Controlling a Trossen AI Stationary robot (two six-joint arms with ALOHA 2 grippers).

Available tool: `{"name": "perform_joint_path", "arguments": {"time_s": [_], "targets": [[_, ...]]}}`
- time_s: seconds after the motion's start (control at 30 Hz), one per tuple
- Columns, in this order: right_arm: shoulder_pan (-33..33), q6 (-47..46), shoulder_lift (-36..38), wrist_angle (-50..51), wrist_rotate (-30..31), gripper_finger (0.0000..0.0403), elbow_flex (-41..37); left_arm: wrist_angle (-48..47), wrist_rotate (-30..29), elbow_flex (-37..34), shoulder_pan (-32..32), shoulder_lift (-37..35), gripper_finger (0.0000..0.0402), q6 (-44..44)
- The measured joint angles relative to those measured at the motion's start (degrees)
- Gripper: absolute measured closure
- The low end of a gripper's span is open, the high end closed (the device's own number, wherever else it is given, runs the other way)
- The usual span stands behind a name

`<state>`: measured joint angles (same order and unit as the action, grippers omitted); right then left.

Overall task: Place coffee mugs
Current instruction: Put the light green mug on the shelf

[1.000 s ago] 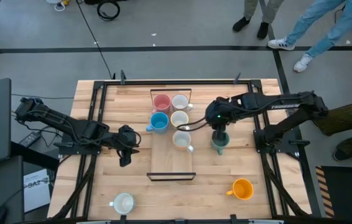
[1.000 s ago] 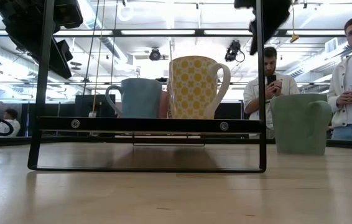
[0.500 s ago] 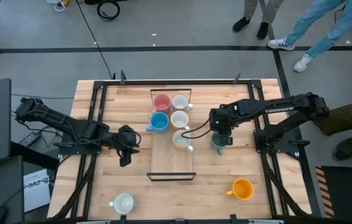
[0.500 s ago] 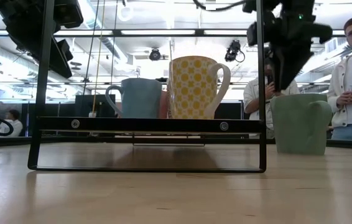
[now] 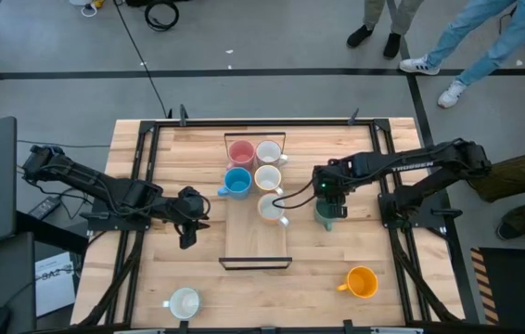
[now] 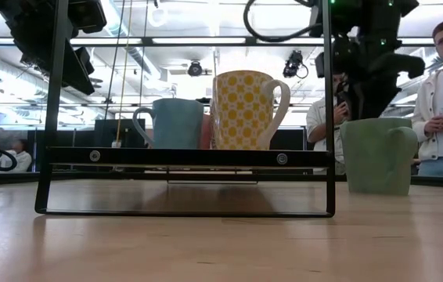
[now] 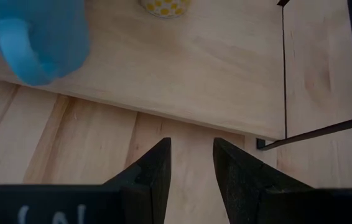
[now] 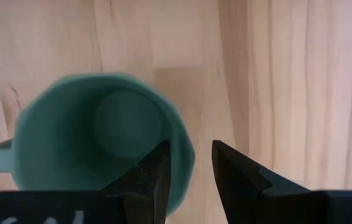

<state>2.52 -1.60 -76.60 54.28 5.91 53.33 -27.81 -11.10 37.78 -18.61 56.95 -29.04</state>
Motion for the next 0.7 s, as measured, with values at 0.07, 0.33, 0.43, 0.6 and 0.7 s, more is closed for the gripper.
{"name": "perform_joint_path", "arguments": {"time_s": [0.07, 0.33, 0.43, 0.6, 0.7], "targets": [[0.15, -0.81, 0.00, -0.26, -0.41, 0.0280, -0.77, 0.17, -0.01, 0.00, 0.00, 0.00, 0.0276, 0.00], [0.36, -5.94, -0.02, -0.52, -3.03, 0.0306, -3.34, 0.19, -0.01, 0.00, 0.00, 0.01, 0.0276, 0.04], [0.36, -7.12, -0.02, -0.77, -3.01, 0.0335, -3.35, 0.19, 0.00, 0.00, 0.00, 0.00, 0.0276, 0.06], [0.36, -9.54, 0.07, -1.13, -3.60, 0.0378, -3.20, 0.19, -0.01, 0.00, 0.00, 0.00, 0.0276, 0.05], [0.36, -11.82, 0.04, -0.91, -3.67, 0.0378, -3.20, 0.19, -0.01, 0.00, 0.00, 0.00, 0.0276, 0.07]]}}
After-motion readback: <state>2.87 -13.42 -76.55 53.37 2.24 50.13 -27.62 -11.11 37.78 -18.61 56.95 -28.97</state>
